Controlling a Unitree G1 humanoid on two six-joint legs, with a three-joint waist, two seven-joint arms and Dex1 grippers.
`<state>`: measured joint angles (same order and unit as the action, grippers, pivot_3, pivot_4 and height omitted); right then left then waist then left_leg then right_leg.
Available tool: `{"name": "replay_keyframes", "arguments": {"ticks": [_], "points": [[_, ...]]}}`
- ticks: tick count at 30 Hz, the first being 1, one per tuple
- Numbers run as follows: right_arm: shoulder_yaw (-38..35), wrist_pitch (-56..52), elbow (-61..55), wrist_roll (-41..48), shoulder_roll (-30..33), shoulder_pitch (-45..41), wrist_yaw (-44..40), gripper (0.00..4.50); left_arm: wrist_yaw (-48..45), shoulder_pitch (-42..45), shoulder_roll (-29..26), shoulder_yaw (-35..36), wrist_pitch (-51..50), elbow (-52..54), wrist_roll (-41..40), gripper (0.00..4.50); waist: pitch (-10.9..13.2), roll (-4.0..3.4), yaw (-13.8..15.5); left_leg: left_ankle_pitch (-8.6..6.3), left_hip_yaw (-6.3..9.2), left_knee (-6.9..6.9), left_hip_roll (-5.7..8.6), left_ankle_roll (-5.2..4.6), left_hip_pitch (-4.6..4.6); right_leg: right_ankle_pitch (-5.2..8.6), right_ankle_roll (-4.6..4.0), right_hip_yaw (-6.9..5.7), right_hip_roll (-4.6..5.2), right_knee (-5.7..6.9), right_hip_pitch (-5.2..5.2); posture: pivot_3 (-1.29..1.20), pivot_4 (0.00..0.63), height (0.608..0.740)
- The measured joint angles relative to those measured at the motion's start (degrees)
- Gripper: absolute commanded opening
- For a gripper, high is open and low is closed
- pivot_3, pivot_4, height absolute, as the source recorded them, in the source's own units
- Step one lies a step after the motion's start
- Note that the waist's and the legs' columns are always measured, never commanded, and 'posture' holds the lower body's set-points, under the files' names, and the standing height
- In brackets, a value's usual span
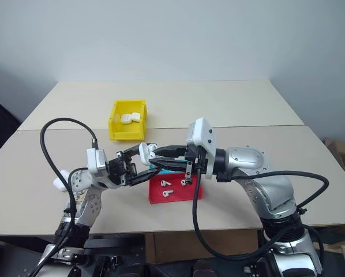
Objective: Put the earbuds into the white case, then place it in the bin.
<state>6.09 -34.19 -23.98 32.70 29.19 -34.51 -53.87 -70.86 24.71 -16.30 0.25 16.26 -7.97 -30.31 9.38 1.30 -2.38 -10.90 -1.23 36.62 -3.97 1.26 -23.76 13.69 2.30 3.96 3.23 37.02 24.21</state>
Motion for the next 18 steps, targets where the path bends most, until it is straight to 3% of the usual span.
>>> {"name": "replay_keyframes", "arguments": {"ticks": [2, 6, 18], "points": [[0.0, 0.2, 0.0, 0.0, 0.0, 0.1, -0.1, 1.30, 0.0, 0.0, 0.0, 0.0, 0.1, 0.0, 0.0, 2.83, 0.0, 0.00, 0.0, 0.00, 0.00, 0.00, 0.00, 0.00, 0.00, 0.00, 0.00, 0.00, 0.00, 0.00, 0.00, 0.00, 0.150, 0.740], [0.4, 1.2, 0.0, -0.1, 0.0, 0.8, -1.0, 2.39, 0.0, 0.0, 0.1, 0.0, 0.3, 0.0, 0.0, 2.83, 0.0, 0.00, 0.0, 0.00, 0.00, 0.00, 0.00, 0.00, 0.00, 0.00, 0.00, 0.00, 0.00, 0.00, 0.00, 0.00, 0.150, 0.740], [0.7, 2.6, 0.1, -0.9, 1.6, 1.1, -2.4, 2.39, -0.1, 0.0, 0.3, 0.0, 1.5, -0.6, 0.9, 2.83, 0.0, 0.00, 0.1, 0.00, 0.00, 0.00, 0.00, 0.00, 0.00, 0.00, 0.00, 0.00, 0.00, -0.01, 0.00, 0.00, 0.150, 0.740]]}}
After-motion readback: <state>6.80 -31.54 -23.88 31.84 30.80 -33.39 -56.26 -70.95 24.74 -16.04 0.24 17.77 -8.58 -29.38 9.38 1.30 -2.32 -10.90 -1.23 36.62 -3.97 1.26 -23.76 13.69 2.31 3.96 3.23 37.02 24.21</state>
